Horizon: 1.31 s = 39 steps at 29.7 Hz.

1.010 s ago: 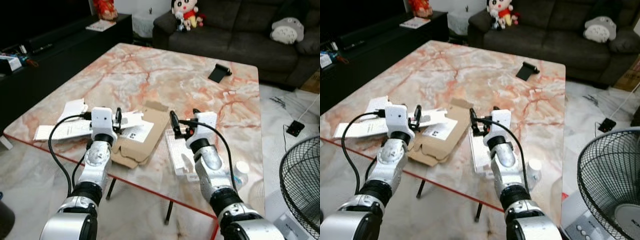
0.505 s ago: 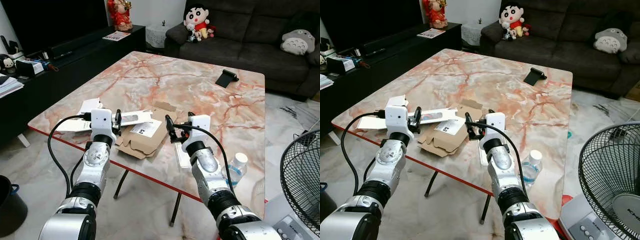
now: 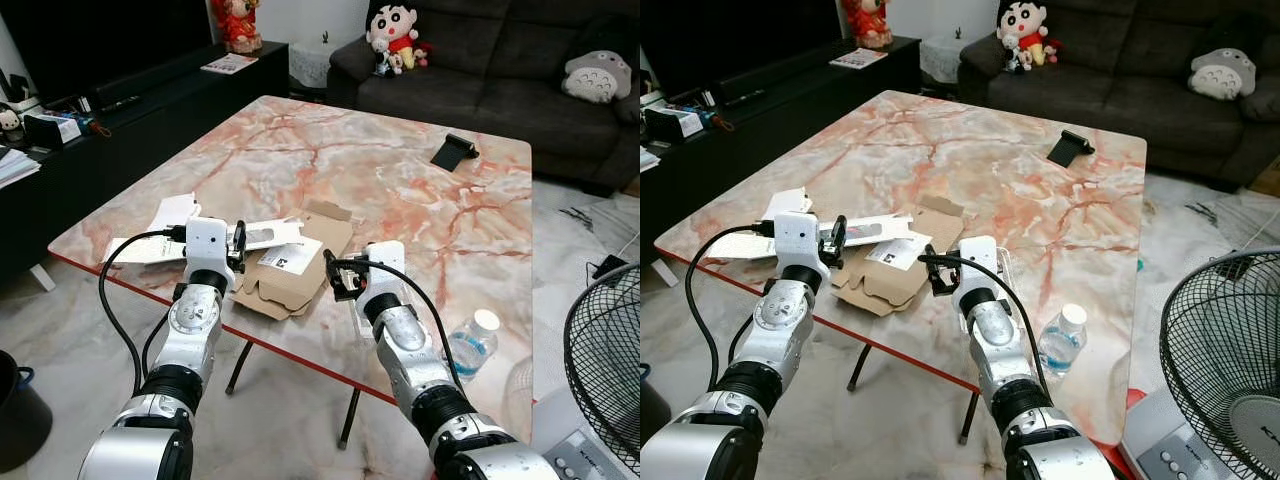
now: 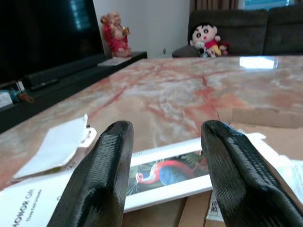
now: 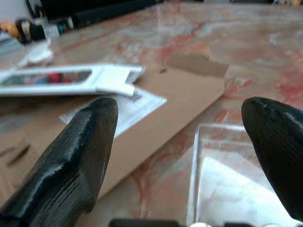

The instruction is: Picking trash to rubbish bin

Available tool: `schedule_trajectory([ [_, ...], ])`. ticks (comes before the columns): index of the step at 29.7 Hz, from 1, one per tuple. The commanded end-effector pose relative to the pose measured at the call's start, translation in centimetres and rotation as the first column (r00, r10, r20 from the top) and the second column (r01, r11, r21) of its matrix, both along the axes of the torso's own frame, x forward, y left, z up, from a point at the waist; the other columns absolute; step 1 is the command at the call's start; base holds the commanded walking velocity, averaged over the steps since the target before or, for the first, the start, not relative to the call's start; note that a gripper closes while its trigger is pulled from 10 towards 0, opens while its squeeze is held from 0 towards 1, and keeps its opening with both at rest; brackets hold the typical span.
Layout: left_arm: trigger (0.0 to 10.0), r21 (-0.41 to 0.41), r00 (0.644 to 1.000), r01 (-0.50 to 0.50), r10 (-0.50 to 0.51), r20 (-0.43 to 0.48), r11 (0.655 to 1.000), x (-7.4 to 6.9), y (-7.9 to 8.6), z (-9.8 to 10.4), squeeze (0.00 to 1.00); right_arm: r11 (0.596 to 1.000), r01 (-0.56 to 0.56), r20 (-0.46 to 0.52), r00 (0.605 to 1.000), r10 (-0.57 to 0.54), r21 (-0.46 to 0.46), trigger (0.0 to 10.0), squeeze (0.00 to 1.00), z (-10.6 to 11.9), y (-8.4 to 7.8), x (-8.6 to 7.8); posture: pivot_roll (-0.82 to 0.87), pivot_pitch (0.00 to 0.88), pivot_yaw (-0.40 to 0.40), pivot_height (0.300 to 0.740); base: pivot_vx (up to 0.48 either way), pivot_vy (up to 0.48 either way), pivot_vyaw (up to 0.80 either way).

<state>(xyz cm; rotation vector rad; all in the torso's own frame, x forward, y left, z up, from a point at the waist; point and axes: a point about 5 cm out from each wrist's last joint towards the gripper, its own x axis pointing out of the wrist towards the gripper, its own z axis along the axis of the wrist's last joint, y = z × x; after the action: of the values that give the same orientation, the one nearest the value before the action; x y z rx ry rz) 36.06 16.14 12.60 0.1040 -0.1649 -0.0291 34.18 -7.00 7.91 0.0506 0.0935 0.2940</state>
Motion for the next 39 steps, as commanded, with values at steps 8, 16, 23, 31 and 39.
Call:
schedule_trajectory([
  [8, 10.0, 0.004, 0.999, 0.017, -0.017, -0.043, 1.000, -0.3, -0.5, -0.9, 0.00, 0.995, 0.010, -0.134, 0.991, -0.023, -0.102, 10.0, 0.00, -1.8, 0.1, -0.4, 0.00, 0.000, -0.029, 0.740, 0.000, 0.000, 0.00],
  [16, 10.0, 0.001, 0.999, 0.011, -0.011, -0.044, 1.000, -0.2, -0.4, -0.8, 0.00, 0.992, 0.029, -0.166, 0.985, -0.049, -0.125, 10.0, 0.00, -2.1, -0.2, -0.4, -0.01, 0.000, -0.029, 0.740, 0.000, 0.000, 0.00],
  [23, 10.0, 0.001, 0.999, 0.014, -0.014, -0.049, 1.000, -0.2, -0.5, -0.8, 0.00, 0.986, 0.049, -0.200, 0.977, -0.081, -0.161, 10.0, 0.00, -2.4, -0.5, -0.4, -0.01, 0.000, -0.027, 0.740, 0.000, 0.000, 0.00],
  [31, 10.0, 0.006, 0.998, 0.024, -0.024, -0.056, 1.000, -0.2, -0.6, -0.9, 0.00, 0.985, 0.079, -0.291, 0.949, -0.123, -0.156, 10.0, 0.00, -3.6, -1.1, -0.8, -0.01, 0.000, -0.023, 0.740, 0.000, 0.000, 0.00],
  [39, 10.0, 0.000, 0.999, 0.028, -0.028, -0.046, 1.000, -0.1, -0.7, -0.6, 0.00, 0.985, 0.101, -0.274, 0.952, -0.136, -0.137, 10.0, 0.00, -3.2, -1.3, -0.6, -0.01, 0.000, -0.023, 0.740, 0.000, 0.000, 0.00],
])
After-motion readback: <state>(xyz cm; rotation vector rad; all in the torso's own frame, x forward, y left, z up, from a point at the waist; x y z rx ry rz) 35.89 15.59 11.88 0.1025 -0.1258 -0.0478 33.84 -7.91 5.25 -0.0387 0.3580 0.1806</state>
